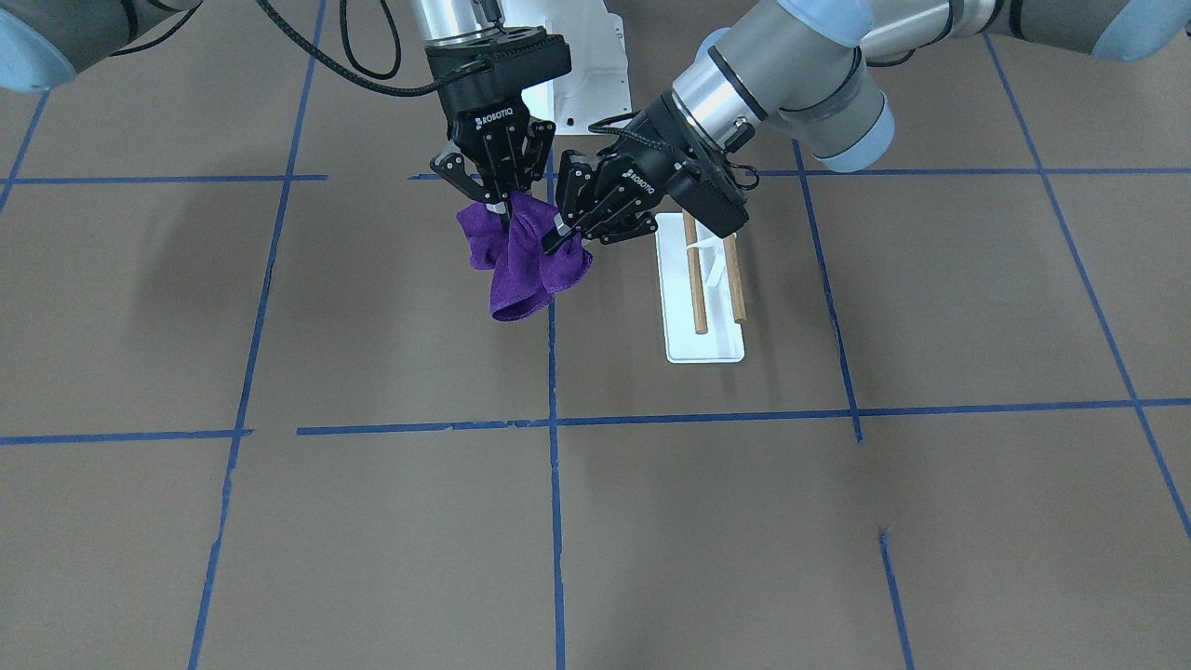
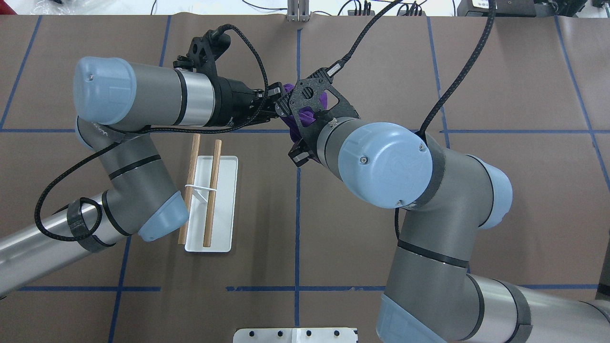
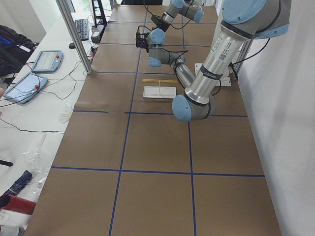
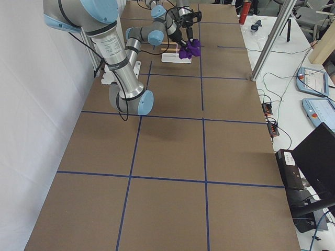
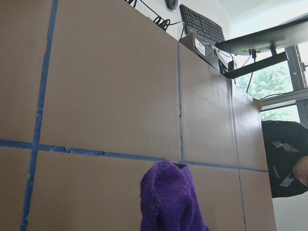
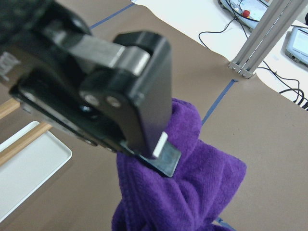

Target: Hang towel on rack

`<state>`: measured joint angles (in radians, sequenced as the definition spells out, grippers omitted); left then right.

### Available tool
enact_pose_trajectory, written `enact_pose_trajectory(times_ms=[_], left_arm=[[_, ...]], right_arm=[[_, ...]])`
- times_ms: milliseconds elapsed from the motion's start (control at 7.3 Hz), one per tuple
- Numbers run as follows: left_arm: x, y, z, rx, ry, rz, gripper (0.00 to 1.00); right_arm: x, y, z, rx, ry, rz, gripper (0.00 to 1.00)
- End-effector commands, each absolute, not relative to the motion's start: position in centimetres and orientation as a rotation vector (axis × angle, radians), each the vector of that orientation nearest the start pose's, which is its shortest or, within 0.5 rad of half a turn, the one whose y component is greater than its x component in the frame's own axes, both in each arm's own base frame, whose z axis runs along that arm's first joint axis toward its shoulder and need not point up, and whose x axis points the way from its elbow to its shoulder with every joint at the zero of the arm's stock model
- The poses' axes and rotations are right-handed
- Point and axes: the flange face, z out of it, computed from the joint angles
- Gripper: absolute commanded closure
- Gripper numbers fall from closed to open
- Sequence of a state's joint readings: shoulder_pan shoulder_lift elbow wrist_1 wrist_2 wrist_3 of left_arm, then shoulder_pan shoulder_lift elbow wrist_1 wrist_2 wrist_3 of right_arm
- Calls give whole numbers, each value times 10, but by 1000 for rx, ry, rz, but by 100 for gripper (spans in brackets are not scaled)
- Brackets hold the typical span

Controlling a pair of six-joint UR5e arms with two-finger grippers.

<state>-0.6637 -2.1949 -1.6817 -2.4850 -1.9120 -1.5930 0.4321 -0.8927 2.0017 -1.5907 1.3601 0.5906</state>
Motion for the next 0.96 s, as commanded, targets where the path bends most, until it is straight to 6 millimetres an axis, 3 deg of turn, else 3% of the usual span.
enact_pose_trajectory(times_ms=[0,137,274,822], left_arm=[[431,-463,139,266,1627,-238,100],[431,-464,140,267,1625,-240,100],[431,-464,140,268,1625,-239,100],[428,-465,142,271,1623,-238,100]], right_arm=[[-457,-380,99,853,-708,-378,100],[-456,-380,100,853,-708,-378,100],[-459,-375,102,855,-704,-380,1],[-448,-368,104,869,-700,-385,0]])
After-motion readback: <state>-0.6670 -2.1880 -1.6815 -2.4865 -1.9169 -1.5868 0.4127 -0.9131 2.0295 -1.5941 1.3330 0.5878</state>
